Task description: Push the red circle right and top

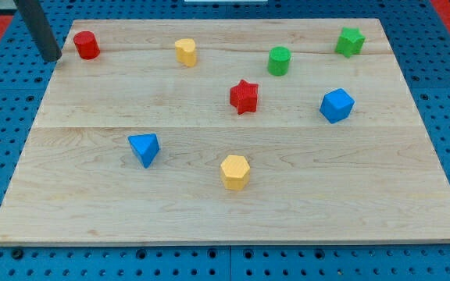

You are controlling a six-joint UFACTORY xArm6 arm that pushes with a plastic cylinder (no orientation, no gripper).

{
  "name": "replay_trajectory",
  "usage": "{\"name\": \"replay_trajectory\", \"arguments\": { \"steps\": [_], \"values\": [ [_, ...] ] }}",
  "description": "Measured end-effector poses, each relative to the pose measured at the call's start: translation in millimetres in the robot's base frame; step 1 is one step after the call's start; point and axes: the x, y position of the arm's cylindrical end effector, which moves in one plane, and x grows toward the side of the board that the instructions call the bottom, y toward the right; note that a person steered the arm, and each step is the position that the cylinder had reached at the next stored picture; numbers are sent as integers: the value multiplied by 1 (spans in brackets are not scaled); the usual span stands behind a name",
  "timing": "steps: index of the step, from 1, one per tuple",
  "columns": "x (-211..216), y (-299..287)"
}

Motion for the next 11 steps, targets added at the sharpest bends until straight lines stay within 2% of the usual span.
{"name": "replay_trajectory", "arguments": {
  "steps": [2, 4, 8, 10, 11],
  "values": [
    [-8, 42],
    [10, 57],
    [-6, 58],
    [-5, 97],
    [-5, 97]
  ]
}}
